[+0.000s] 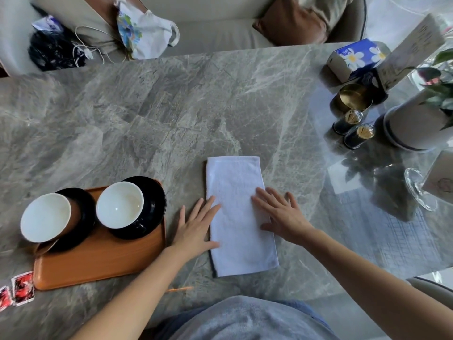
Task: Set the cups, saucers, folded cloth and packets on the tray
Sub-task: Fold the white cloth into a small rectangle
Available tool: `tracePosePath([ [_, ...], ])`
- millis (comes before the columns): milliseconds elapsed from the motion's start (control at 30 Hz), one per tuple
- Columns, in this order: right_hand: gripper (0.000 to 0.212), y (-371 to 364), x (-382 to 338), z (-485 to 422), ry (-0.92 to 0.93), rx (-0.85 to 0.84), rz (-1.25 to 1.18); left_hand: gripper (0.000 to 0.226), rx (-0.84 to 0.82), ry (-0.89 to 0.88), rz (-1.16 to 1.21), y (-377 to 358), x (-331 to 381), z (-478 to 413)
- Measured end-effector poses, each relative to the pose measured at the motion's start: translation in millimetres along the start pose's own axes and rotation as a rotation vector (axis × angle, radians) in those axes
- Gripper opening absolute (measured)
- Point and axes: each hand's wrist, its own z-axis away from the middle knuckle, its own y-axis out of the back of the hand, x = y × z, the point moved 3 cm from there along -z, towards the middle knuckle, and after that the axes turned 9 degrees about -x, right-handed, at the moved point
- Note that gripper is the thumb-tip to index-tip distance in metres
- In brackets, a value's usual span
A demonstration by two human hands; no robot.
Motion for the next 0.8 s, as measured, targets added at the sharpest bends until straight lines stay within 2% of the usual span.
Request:
tracePosePath([
  [133,0.077,4,-6,3,-0.011,0.028,-0.029,0.095,0.026,-0.008,-0.015,6,5,3],
  [167,0.067,8,-10,8,0.009,0.102,-0.059,0.085,0.109,-0.04,-0.018,10,11,8],
  [233,0.04,14,-21,22,0.071,0.301,-0.16,0.052,0.325,-0.194,0.008,11,24,23],
  [267,0.028,14,-26,30,0.094,0.358,-0.229,0.036,0.375,-0.277,0.024,7,30,32],
  [333,0.016,6,-35,45,0.15,0.284,-0.309,0.02,0.32,-0.371,0.015,-9,39,45],
  [400,0.009,-11,-39,53,0.209,0.109,-0.239,0.027,0.193,-0.337,-0.034,-25,40,50],
  [467,0.019,-28,-37,58,0.224,-0.015,-0.109,0.036,0.125,-0.299,-0.117,-36,38,53],
  [567,0.031,-38,-30,61,0.177,-0.066,-0.061,0.038,0.124,-0.308,-0.169,-38,39,53],
  [800,0.053,-38,-39,60,0.146,-0.076,0.035,0.011,0.154,-0.344,0.017,-25,34,45],
])
